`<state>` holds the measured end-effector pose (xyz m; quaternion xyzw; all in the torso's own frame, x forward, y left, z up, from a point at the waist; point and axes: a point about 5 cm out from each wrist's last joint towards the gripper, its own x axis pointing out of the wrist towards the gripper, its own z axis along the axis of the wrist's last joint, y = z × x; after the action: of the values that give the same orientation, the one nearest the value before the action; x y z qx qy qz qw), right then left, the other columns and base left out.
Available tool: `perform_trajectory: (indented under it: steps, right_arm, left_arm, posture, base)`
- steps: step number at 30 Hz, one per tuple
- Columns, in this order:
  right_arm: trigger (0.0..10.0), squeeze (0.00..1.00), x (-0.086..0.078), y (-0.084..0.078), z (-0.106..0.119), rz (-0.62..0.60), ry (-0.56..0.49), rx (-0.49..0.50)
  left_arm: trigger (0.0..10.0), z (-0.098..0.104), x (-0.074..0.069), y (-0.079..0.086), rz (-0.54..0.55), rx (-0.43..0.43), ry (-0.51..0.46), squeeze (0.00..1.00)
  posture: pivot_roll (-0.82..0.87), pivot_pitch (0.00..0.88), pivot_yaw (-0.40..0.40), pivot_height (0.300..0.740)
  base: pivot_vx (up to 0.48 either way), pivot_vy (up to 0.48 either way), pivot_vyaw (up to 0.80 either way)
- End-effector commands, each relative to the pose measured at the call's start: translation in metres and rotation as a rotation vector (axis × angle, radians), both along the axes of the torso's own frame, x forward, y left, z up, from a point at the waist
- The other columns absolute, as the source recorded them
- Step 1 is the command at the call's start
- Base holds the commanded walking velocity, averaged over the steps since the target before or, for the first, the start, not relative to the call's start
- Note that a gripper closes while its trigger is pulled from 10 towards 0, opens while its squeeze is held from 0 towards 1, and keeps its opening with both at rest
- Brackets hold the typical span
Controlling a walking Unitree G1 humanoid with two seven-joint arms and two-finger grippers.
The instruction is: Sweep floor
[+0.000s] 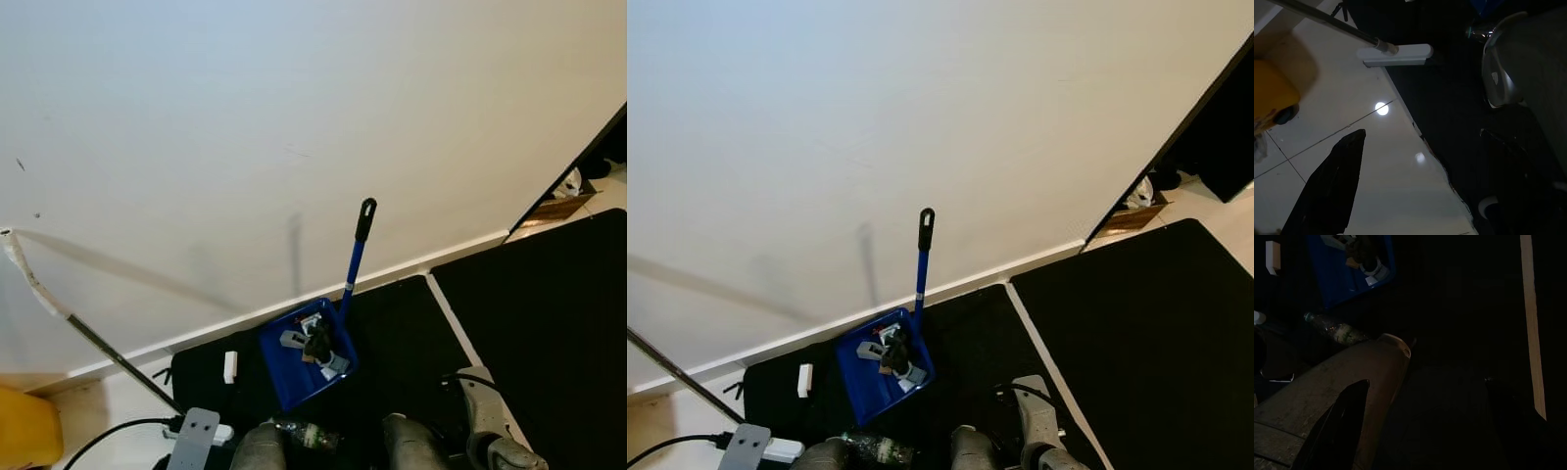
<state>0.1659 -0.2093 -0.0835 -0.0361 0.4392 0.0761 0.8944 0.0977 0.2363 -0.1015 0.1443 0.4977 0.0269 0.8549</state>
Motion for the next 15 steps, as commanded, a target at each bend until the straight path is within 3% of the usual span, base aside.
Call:
perform_trajectory:
  steps: [1,15]
  right_arm:
    - [10.0,0.00,-0.0084,-0.0014,-0.0037,-0.006,0.033,-0.002]
    - [10.0,0.00,-0.0068,-0.0010,-0.0031,-0.001,0.029,-0.004]
  left_arm:
    - [10.0,-0.0031,-0.0083,-0.0038,0.007,-0.014,0.027,0.00]
    - [10.0,-0.0030,-0.0078,-0.0037,0.000,-0.011,0.027,0.00]
  posture:
    - [0.01,0.142,-0.033,0.740]
    - [0.01,0.136,-0.033,0.740]
  base:
    - [0.000,0.000,0.00]
    - [0.000,0.000,0.00]
